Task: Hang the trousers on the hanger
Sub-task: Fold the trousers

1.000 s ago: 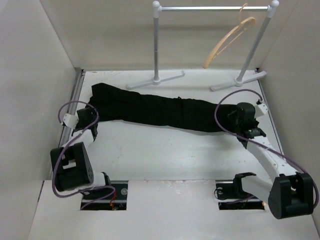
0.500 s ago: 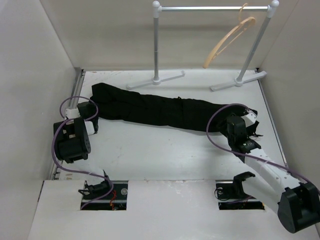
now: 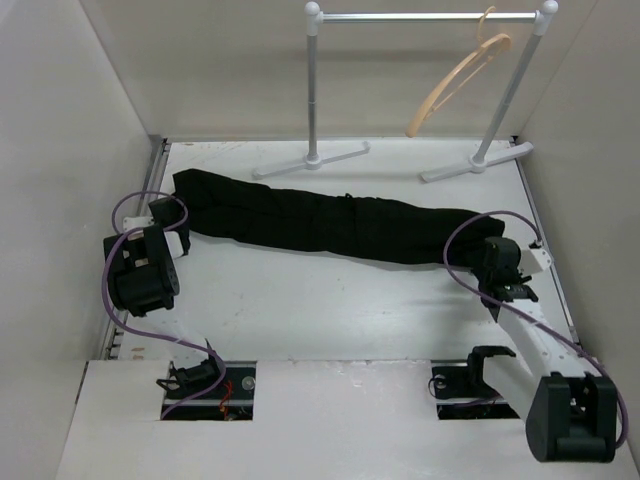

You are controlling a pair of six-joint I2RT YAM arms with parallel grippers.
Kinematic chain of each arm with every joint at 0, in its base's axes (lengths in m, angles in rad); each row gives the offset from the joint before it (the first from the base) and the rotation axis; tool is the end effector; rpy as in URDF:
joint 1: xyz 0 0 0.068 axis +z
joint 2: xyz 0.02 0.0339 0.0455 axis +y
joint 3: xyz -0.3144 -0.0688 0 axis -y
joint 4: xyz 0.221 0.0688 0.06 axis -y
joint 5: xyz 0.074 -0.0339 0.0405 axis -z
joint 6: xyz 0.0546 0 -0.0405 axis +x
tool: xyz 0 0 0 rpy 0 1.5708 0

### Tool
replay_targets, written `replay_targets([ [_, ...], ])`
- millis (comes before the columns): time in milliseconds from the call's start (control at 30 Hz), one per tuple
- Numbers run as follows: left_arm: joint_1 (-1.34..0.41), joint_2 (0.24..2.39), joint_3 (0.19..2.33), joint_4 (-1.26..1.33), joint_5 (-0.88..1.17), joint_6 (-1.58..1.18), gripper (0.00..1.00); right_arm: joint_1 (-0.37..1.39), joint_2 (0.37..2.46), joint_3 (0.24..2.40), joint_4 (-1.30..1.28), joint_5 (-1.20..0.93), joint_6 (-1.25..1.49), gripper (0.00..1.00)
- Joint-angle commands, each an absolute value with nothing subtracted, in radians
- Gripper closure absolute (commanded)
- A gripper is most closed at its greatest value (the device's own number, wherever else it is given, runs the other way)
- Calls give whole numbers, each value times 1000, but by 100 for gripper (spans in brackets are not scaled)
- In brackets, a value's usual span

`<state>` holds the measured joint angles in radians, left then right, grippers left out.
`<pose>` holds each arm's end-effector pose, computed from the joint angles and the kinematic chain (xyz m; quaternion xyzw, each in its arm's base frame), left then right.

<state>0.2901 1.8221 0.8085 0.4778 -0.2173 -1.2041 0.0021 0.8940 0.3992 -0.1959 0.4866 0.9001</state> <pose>0.3564 0.1187 0.1972 -0.6264 0.5974 -0.1324 0.4829 0.1404 -0.0252 0.2286 0.4736 0.7465 -0.0159 0.4671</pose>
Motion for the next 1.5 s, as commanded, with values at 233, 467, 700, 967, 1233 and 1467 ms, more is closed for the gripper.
replay_targets([
  [233,280,1809,857,411,-271,-1178,94,-119,1161,432,-45,417,950,33],
  [467,278,1812,890,374,-285,-1170,98,-182,1310,531,-14,414,974,76],
  [700,289,1685,972,203,-379,-1048,100,-225,1099,656,-124,528,924,100],
  [967,280,1621,956,166,-400,-1000,100,-246,1085,617,-164,396,933,41],
  [1233,271,1658,962,181,-382,-1008,100,-133,884,511,-241,494,928,28],
  [1467,272,1672,968,189,-368,-1014,100,-70,1098,501,-85,367,936,26],
])
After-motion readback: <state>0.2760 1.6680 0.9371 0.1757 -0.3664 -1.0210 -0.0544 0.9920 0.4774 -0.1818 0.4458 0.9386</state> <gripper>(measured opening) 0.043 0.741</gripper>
